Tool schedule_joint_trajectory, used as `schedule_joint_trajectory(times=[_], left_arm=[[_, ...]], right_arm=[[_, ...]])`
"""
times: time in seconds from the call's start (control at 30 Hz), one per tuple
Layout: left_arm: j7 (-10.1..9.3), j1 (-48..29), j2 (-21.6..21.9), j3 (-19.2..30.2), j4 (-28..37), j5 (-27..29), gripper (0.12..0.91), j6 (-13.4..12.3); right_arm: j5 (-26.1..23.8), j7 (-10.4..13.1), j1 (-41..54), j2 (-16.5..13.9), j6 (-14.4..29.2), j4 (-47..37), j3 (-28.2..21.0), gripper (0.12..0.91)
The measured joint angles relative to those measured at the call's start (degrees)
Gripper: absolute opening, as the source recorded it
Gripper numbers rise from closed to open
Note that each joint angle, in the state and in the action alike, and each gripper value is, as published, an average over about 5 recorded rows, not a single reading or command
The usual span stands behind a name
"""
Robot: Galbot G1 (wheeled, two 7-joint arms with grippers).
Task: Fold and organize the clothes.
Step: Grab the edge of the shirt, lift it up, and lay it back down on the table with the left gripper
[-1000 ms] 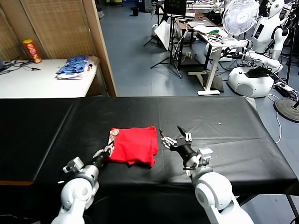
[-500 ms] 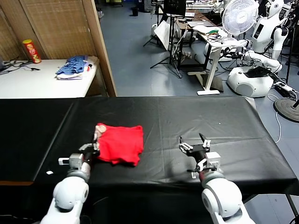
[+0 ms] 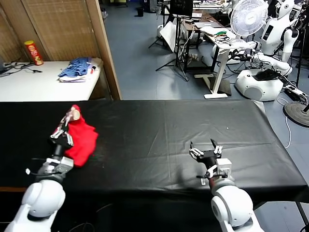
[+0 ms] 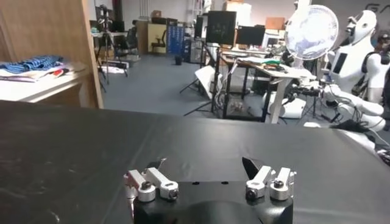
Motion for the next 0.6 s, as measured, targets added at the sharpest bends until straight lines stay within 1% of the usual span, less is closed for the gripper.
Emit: schedule_joint_trajectory(times=[0.1,0.2,0.27,0.33,0.37,0.43,0.47,0.53,0.57,0.6], left_arm=[[0.48,-0.18,-1.45,3.65,-1.09,-8.42,0.141,1.62],[0.44,-0.33,-4.39,8.64,-0.15,-15.64,0.141,2.01],[0.29,-0.24,-6.98,11.88,1.0,-18.41,0.141,2.0],[0.17,-0.27,-9.69,14.83,1.82,-19.87,0.143,1.67],[0.21,-0.37,-10.89,16.16,2.02,-20.19,0.157,1.35],[0.58,-0.54,-12.71,18.34,2.03,-20.37,0.219,0.48],[1.01,-0.56,-13.27,19.14,1.88,-20.45,0.266,-0.19],[2.44,-0.39,-13.8,20.08,1.37,-21.1,0.38,-2.01],[3.4,-0.21,-13.82,20.29,1.0,-21.77,0.431,-3.28],[4.34,-0.03,-13.73,20.37,0.58,-22.59,0.498,-4.62]], right_arm=[[0.0,-0.86,-0.15,-0.05,-0.12,-0.12,0.24,0.798],[0.34,-2.2,-0.29,-0.26,0.11,-0.27,0.66,0.798],[1.19,-3.11,-0.28,-0.56,0.49,-0.52,0.9,0.798],[2.62,-4.24,-0.12,-1.0,0.8,-0.89,0.94,0.798],[3.45,-4.88,0.01,-1.27,0.83,-1.11,0.88,0.798],[5.28,-6.32,0.37,-1.88,0.62,-1.62,0.57,0.798],[6.23,-7.06,0.57,-2.2,0.43,-1.93,0.33,0.798],[8.67,-8.78,1.15,-2.88,-0.2,-2.76,-0.42,0.798],[10.08,-9.49,1.51,-3.16,-0.61,-3.25,-0.91,0.798],[11.66,-10.07,1.92,-3.35,-1.05,-3.78,-1.49,0.798]])
